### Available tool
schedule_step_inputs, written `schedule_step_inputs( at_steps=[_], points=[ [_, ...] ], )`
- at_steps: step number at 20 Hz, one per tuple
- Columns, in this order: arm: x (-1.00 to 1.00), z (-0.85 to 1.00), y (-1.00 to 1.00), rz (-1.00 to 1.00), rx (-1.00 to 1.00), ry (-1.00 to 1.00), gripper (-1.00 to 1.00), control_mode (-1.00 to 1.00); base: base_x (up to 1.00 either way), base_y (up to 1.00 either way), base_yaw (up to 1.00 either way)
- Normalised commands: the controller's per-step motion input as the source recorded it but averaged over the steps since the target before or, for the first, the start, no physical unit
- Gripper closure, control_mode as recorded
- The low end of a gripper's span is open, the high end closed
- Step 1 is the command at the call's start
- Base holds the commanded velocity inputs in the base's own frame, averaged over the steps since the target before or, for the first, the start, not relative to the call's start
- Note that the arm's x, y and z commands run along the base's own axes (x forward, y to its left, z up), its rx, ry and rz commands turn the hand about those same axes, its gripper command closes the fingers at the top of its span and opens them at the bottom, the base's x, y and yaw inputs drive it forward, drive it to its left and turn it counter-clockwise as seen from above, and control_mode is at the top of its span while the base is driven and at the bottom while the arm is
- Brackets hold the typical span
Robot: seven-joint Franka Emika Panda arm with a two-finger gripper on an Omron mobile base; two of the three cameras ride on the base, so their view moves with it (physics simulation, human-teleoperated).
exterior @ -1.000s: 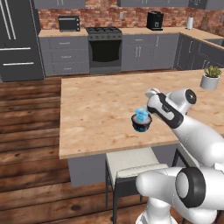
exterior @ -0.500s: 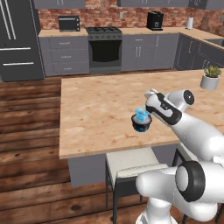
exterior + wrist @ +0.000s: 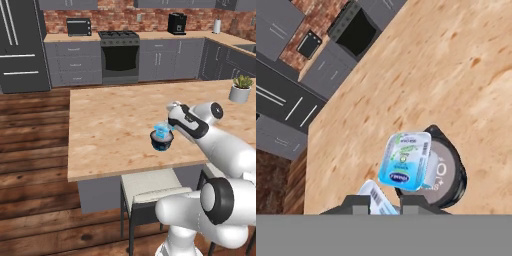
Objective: Stack the yogurt containers by placing the smaller containers on top of the larger containers.
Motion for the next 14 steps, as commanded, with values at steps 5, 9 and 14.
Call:
schedule_step_inputs(
  at_steps=[5,9,14],
  points=[
    [0.06,0.00,-0.01,0.00,0.00,0.00,1.00,-1.00,0.00,0.00,0.00],
    [0.10,0.00,0.00,0.00,0.00,0.00,1.00,-1.00,0.00,0.00,0.00],
    [0.07,-0.01,0.00,0.00,0.00,0.00,1.00,-1.00,0.00,0.00,0.00]
  ],
)
